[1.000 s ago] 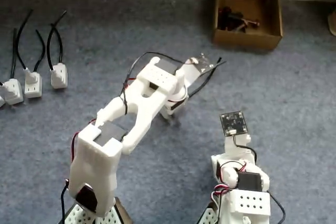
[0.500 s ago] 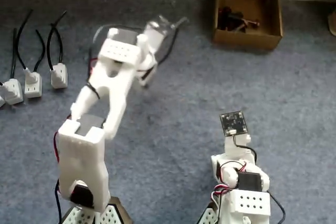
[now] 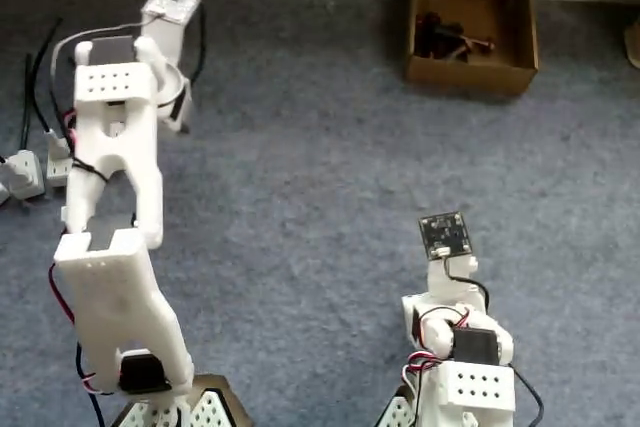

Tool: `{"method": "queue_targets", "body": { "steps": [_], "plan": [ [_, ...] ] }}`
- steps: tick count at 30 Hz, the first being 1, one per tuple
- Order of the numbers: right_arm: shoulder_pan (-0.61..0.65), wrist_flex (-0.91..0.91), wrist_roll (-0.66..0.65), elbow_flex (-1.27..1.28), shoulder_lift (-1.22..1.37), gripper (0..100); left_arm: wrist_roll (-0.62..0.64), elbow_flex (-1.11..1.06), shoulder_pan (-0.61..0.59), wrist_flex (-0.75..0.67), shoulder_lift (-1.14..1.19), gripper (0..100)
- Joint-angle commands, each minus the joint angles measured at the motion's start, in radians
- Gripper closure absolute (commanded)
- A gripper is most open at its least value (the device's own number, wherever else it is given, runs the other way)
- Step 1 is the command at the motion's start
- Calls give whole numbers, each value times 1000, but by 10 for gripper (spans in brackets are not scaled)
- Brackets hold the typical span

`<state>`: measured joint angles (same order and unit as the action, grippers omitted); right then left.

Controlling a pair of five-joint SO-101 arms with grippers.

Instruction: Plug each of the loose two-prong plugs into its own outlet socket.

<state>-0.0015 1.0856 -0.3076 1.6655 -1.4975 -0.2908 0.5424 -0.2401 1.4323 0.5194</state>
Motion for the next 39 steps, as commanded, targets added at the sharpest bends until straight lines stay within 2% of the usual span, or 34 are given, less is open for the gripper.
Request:
{"method": "queue_targets", "body": {
  "steps": [1,11,22,30,33,36,39],
  "plan": [
    [-7,7,11,12,1,992,-6,-10,-42,-80,-16,995],
    [-7,8,11,13,1,992,-6,-219,-90,-304,-16,995],
    [-7,1,11,45,1,992,-8,-317,-148,-408,27,995],
    [-7,-7,6,53,1,992,-2,-314,-151,-405,85,992],
    [-8,-7,6,53,1,992,-2,-277,-145,-361,51,980],
    [-10,-7,6,53,1,992,3,-245,-142,-282,12,899],
    [-10,-7,6,53,1,992,92,-223,-147,-213,-22,794]
  ]
}}
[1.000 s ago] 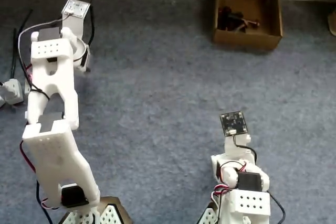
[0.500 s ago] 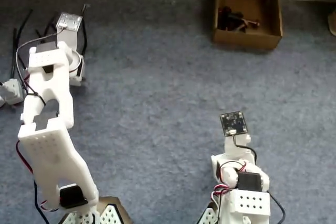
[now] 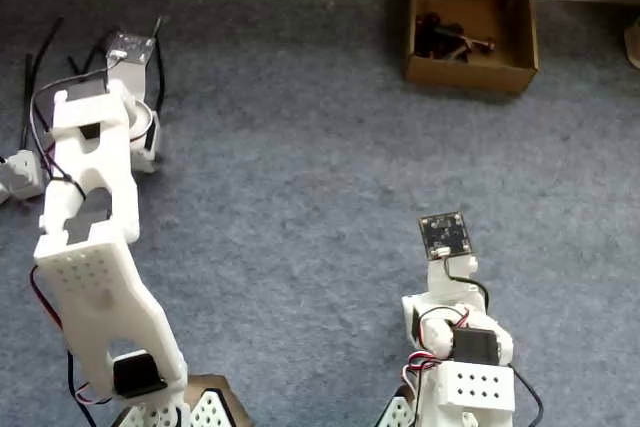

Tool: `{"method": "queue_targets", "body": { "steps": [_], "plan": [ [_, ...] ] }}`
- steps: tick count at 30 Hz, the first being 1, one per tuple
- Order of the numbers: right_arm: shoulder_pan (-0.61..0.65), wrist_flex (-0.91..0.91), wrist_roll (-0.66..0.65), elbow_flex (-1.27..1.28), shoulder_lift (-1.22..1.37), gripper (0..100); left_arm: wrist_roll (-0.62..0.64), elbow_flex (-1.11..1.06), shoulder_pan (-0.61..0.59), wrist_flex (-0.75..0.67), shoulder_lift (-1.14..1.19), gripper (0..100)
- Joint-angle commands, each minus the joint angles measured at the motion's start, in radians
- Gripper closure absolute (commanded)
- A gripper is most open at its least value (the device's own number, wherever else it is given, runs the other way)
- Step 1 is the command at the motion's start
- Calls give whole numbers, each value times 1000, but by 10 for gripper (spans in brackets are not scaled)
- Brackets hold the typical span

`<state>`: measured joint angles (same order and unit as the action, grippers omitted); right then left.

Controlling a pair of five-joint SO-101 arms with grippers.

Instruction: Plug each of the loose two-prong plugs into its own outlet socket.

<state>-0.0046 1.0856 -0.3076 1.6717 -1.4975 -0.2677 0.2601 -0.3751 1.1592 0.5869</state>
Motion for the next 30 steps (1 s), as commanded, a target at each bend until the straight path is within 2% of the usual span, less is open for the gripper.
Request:
{"method": "queue_targets", "body": {
  "steps": [1,4,11,15,23,27,30],
  "plan": [
    [-7,-7,6,47,1,992,92,61,-12,78,-101,763],
    [-7,-7,6,47,1,992,132,64,-12,114,-142,703],
    [-7,-7,6,47,1,992,160,58,-12,127,-234,708],
    [-7,-7,6,47,1,992,160,111,-24,285,-277,714],
    [-7,-7,6,47,1,992,160,170,-94,559,-490,880],
    [-7,-7,6,47,1,992,160,54,-93,583,-605,962],
    [-7,-7,6,47,1,992,155,-61,-70,582,-717,971]
  ]
}}
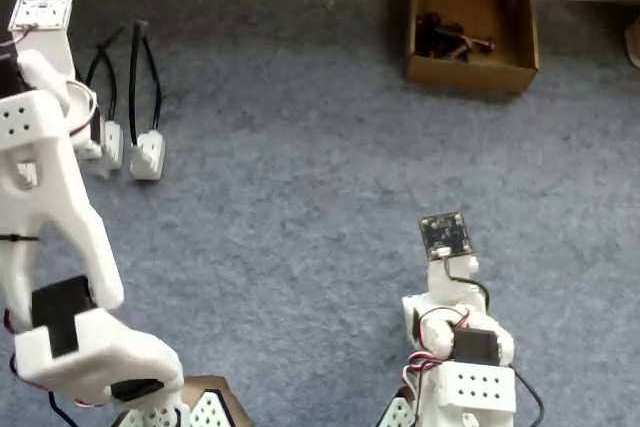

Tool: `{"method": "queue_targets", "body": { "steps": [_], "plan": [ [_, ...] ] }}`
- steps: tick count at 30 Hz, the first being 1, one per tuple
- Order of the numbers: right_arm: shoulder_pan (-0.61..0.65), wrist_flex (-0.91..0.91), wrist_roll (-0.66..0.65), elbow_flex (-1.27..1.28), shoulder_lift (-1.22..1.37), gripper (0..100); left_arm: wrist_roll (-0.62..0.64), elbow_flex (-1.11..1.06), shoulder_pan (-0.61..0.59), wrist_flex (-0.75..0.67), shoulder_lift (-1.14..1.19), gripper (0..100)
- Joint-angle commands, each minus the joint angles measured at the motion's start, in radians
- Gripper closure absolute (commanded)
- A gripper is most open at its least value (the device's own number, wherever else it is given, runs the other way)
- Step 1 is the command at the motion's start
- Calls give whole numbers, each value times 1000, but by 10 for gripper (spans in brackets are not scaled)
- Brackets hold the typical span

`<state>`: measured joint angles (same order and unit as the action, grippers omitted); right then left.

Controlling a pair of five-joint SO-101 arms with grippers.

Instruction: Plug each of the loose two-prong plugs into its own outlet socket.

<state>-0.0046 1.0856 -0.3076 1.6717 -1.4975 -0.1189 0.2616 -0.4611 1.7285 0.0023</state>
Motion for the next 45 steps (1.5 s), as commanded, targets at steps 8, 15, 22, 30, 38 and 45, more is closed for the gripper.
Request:
{"method": "queue_targets", "body": {
  "steps": [8,15,22,30,38,45],
  "plan": [
    [-7,-7,6,47,1,992,8,-466,154,11,-498,994],
    [-7,-7,6,47,1,992,12,-929,229,-252,-710,994],
    [-7,-7,6,47,1,992,12,-1214,239,-463,-840,994],
    [-7,-7,6,47,1,992,26,-1345,367,-470,-857,994],
    [-7,-7,6,47,1,992,104,-1451,429,-486,-857,994],
    [-7,-7,6,47,1,992,132,-1514,443,-509,-857,994]
  ]
}}
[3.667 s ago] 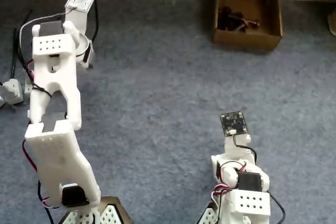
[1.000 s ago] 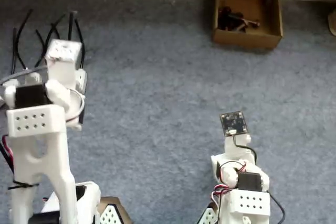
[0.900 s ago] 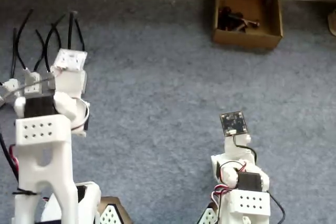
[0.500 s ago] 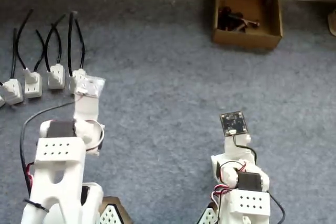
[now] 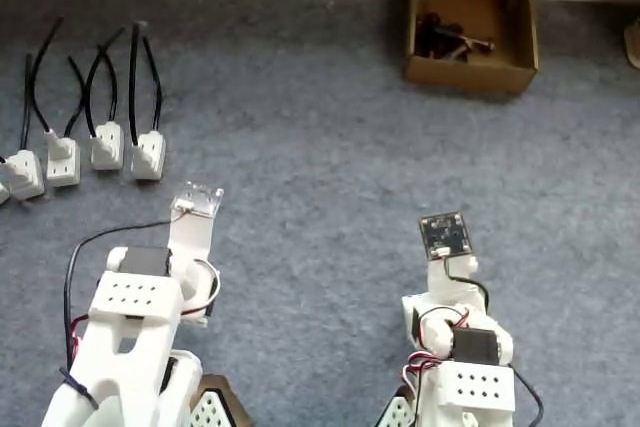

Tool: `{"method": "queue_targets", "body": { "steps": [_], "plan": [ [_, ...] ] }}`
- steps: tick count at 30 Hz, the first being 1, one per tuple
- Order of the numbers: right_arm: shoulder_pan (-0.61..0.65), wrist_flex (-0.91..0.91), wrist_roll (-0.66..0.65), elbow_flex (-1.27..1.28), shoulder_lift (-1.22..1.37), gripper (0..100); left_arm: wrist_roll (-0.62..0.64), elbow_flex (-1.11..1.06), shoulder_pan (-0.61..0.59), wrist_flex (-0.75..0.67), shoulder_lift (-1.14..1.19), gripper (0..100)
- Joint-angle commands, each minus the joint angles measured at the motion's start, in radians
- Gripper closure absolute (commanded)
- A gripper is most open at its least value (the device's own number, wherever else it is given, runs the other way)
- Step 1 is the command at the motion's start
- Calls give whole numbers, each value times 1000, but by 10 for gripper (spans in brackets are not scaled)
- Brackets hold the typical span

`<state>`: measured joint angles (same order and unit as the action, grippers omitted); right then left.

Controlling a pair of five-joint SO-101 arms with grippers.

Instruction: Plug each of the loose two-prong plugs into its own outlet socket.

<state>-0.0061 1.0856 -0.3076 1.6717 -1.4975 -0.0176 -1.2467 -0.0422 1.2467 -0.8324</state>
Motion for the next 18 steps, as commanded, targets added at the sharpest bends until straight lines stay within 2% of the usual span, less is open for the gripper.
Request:
{"method": "queue_targets", "body": {
  "steps": [1,11,18],
  "plan": [
    [-5,-7,6,47,1,992,35,-22,24,-44,-22,994],
    [-5,-7,6,47,1,992,31,-142,25,-209,-22,994],
    [-5,-7,6,47,1,992,31,-162,25,-219,-22,994]
  ]
}}
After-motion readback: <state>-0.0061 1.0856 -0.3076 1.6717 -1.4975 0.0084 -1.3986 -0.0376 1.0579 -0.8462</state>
